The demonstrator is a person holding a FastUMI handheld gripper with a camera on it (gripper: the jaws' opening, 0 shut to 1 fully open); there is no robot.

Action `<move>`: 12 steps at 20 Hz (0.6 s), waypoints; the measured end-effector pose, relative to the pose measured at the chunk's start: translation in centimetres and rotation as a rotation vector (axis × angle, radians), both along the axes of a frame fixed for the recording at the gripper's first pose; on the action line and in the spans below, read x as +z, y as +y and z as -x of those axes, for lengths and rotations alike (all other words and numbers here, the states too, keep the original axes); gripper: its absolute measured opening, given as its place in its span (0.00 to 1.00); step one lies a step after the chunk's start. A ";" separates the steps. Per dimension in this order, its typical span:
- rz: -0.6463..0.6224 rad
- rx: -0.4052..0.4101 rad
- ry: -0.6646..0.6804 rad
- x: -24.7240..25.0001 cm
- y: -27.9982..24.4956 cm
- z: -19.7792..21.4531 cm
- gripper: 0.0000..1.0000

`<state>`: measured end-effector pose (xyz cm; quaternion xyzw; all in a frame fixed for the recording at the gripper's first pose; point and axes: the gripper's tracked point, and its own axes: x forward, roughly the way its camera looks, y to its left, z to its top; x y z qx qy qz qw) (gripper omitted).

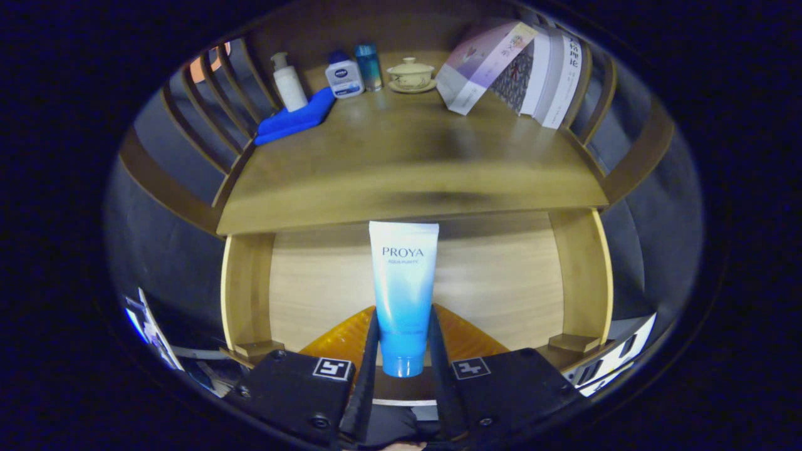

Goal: Pull open the drawer, take out the items inside it, and place them on the countertop above the cabinet.

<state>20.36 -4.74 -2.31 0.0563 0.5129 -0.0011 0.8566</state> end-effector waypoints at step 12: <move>0.029 -0.017 -0.082 3.2 -0.8 -8.6 0.45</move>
